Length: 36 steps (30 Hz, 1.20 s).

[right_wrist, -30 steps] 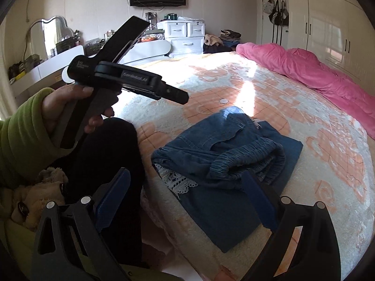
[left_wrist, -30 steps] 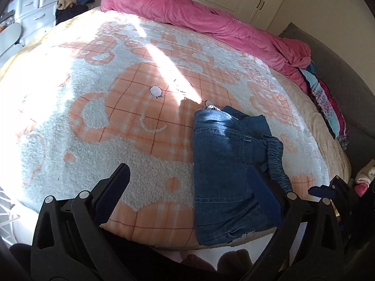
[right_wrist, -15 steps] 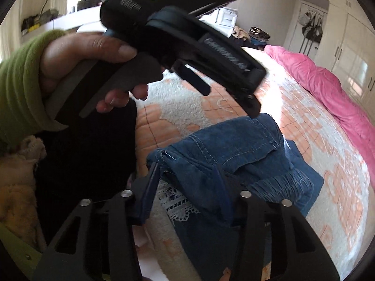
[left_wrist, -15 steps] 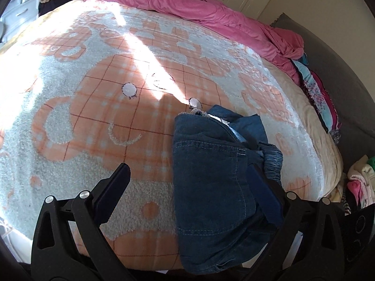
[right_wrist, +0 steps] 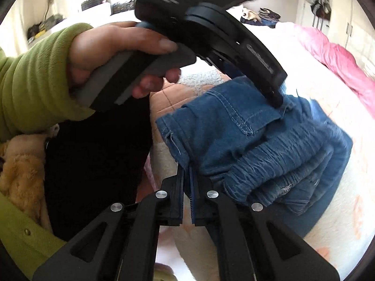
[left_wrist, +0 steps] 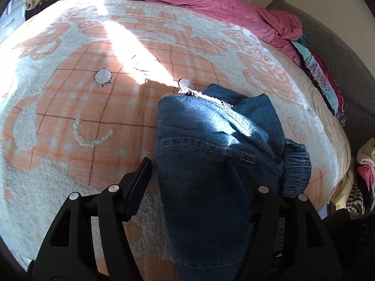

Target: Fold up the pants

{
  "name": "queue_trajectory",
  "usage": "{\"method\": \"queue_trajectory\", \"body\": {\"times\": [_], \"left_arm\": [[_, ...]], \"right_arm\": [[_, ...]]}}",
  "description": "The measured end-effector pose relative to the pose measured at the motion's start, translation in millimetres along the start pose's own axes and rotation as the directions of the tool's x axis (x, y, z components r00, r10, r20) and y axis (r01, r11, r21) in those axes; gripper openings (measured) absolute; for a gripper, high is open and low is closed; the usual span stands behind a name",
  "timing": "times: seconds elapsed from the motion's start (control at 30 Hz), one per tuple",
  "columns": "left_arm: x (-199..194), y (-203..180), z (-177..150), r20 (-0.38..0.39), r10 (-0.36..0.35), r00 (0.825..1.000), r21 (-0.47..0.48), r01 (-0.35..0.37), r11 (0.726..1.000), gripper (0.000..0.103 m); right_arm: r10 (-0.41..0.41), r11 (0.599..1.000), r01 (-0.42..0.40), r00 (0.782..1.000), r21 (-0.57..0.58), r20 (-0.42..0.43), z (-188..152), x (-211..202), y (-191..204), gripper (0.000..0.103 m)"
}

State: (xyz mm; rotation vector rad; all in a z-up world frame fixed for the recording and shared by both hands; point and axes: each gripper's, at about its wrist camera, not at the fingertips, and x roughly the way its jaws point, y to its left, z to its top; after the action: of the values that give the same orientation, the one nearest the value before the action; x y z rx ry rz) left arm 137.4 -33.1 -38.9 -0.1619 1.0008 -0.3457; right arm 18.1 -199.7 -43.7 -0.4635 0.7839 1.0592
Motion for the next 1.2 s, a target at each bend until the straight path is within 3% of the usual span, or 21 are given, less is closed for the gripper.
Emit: {"method": "queue_trajectory", "body": {"times": [0.1,0.23,0.4,0.47,0.6,0.8,1.2], "left_arm": [[-2,-2,-1,0.015,0.024,1.0,0.013,-0.024,1.0,0.063],[-9,-7,-3,0.038,0.04,0.998,0.03,-0.041,0.999,0.065],[-22,-14,-6,0.065,0.056,0.996,0.053,-0.059,0.997,0.074],[-26,-17,-7,0.072,0.052,0.996,0.052,-0.056,0.997,0.076],[-35,-20,-10,0.091,0.039,0.995,0.033,-0.042,0.999,0.082],[-48,-26,-13,0.112,0.045,0.993,0.04,-0.05,0.998,0.085],[-82,-32,-20,0.173,0.063,0.983,0.041,-0.071,0.997,0.092]], "right_arm": [[0.001,0.999,-0.001,1.0,0.033,0.008,0,-4,-6,0.004],[-0.008,0.998,0.007,1.0,0.057,0.022,-1,-16,1,0.013],[-0.018,0.996,0.013,0.998,0.083,0.052,6,-23,10,0.024],[-0.021,0.997,0.017,0.998,0.076,0.059,6,-27,14,0.031],[-0.038,0.997,0.033,0.997,0.069,0.066,8,-36,20,0.033],[-0.055,0.996,0.048,0.994,0.074,0.092,10,-47,26,0.038],[-0.107,0.989,0.086,0.978,0.123,0.177,12,-72,25,0.057]]}}
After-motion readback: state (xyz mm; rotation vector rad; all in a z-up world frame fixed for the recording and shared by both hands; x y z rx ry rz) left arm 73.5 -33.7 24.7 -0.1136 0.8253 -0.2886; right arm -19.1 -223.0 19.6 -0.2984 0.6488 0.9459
